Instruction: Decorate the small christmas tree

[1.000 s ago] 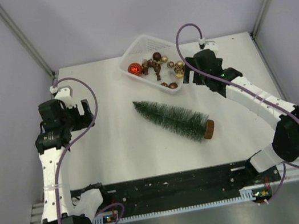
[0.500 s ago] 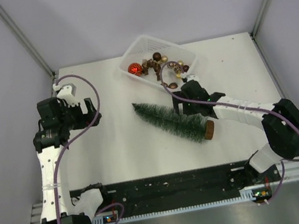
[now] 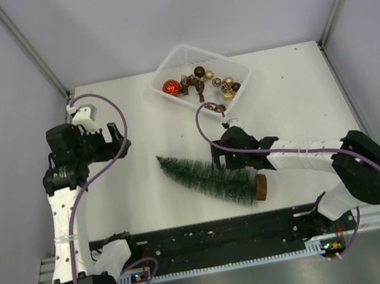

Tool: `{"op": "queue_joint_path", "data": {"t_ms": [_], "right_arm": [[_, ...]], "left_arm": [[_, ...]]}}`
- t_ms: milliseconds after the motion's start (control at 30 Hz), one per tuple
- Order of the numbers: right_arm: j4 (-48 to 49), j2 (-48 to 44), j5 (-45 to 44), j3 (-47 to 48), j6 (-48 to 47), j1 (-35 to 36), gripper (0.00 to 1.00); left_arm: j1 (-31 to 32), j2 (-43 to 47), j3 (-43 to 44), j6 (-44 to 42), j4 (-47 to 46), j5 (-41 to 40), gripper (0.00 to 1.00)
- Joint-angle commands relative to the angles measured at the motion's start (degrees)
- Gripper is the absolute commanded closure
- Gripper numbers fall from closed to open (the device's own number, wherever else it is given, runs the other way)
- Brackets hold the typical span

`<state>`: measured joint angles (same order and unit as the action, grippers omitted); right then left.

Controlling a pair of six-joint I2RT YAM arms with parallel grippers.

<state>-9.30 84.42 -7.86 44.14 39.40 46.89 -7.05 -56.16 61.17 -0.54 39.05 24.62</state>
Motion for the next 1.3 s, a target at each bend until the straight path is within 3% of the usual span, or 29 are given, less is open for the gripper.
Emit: {"op": "queue_joint_path", "data": {"t_ms": [0, 167, 300, 500, 633, 733, 933, 1267], "right_arm": [[-3.5, -3.5, -5.7, 6.5, -1.6, 0.0, 0.01], [-10.8, -2.4, -5.4, 26.0, -7.9, -3.5, 0.01], [-13.7, 3.9, -3.5, 41.7, -14.2, -9.8, 0.04], [-15.4, 24.0, -3.6, 64.8, -23.0, -19.3, 0.16], [-15.4, 38.9, -3.7, 75.4, -26.1, -22.2, 0.26], [-15.0, 45.4, -2.5, 80.1, -28.1, -22.8, 0.35], [-11.4, 51.4, 0.2, 83.7, -30.6, -23.3, 0.43], [-5.7, 49.1, 2.0, 77.5, -28.3, -23.6, 0.47]], "left_arm": [[0.2, -0.3, -0.7, 0.4, -2.4, 0.6, 0.01], [0.2, 0.0, 0.4, 0.4, -1.9, 0.1, 0.01], [0.2, -1.0, 2.2, 0.4, -1.0, 0.9, 0.01], [0.2, -3.4, 3.4, 0.4, -1.2, 1.5, 0.01], [0.1, -5.7, 4.1, 0.4, -1.2, 2.7, 0.01], [0.2, -6.7, 4.0, 0.4, -1.3, 3.0, 0.01], [0.2, -8.5, 4.3, 0.3, -0.7, 4.1, 0.01], [0.2, -9.3, 4.0, -1.0, -0.3, 4.4, 0.01]]}}
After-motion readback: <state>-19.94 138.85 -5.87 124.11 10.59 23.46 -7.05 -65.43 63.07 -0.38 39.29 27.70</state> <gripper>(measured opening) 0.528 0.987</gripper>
